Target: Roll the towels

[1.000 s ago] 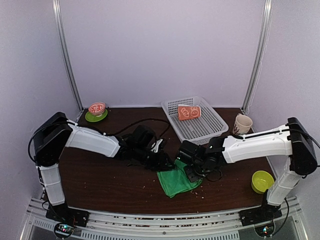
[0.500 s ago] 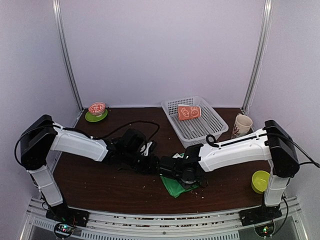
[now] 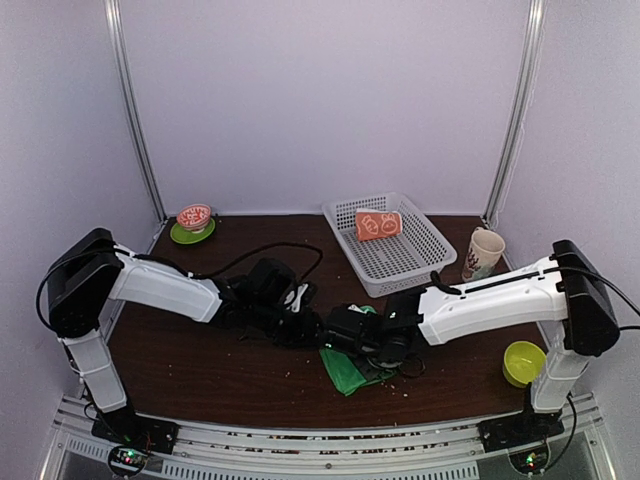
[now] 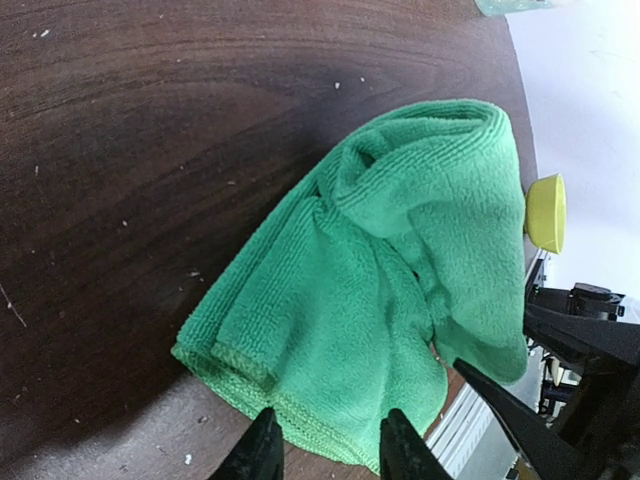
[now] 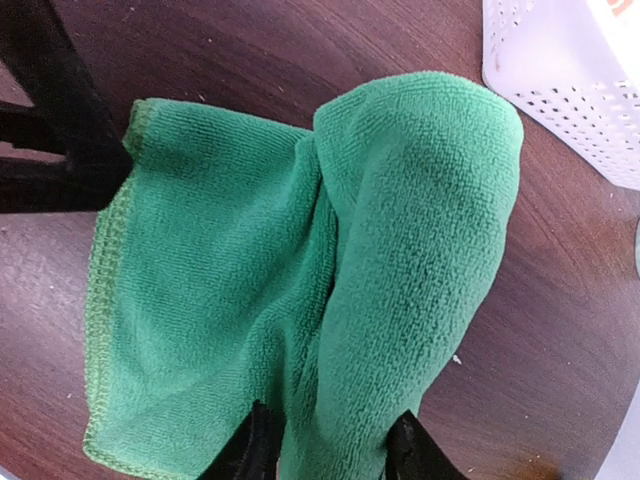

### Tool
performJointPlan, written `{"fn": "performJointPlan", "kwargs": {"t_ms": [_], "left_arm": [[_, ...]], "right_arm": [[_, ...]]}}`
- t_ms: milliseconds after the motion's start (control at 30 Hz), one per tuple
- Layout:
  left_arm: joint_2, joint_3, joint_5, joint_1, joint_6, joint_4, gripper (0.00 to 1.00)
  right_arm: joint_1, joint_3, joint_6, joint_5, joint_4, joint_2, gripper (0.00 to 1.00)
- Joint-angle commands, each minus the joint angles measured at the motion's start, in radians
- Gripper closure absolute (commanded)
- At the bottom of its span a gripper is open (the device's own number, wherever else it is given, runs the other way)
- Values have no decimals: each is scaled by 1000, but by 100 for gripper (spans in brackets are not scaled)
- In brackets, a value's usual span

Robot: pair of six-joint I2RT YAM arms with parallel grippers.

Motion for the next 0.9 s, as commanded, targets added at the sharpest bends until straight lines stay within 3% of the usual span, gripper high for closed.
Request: {"fn": "performJointPlan", "kwargs": {"t_ms": [0, 400, 867], "left_arm": [[18, 30, 20, 6, 2, 55, 65], [14, 60, 36, 10, 1, 66, 66], [75, 120, 124, 23, -41, 192, 66]], "right_arm": [[4, -29, -23, -45, 103, -54, 61], [6, -107, -54, -172, 266, -67, 59], [0, -225, -29, -251, 428, -100, 57]]}}
